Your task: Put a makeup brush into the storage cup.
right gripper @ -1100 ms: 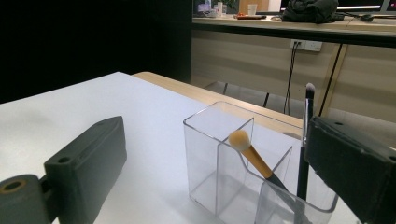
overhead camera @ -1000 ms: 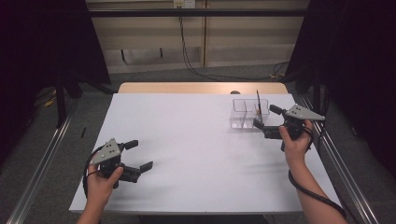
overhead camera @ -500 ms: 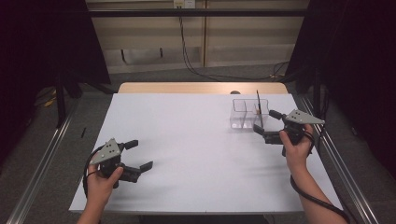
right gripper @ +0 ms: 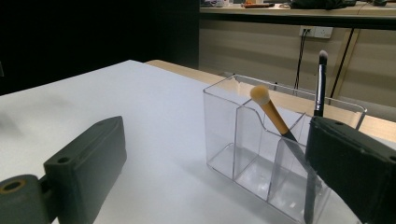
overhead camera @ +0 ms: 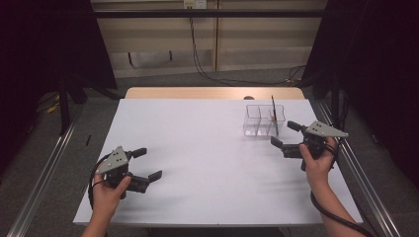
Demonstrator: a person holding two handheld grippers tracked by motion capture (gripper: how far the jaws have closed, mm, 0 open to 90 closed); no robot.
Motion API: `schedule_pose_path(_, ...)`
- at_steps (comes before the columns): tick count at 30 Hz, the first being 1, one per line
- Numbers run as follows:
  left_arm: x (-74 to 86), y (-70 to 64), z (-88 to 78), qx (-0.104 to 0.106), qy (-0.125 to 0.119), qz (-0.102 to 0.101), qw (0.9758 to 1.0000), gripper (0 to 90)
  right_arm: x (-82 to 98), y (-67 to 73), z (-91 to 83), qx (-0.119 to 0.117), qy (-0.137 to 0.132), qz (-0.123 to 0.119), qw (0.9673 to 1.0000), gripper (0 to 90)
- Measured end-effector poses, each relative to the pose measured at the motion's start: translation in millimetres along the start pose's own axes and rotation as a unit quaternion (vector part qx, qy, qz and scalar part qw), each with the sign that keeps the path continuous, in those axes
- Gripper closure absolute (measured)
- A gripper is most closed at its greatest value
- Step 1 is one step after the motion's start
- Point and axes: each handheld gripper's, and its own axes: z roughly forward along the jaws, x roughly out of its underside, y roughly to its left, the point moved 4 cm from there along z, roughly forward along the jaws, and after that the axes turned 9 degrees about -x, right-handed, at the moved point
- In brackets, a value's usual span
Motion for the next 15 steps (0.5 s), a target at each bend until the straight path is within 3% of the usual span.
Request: schedule_pose_path(15, -0.5, 0.5, -0.6, -0.002, 0.000, 0.002, 1.0000, 0.7, 7.4, 2.4, -9.2, 0.003, 0.001, 0.009, 1.0000, 4.9)
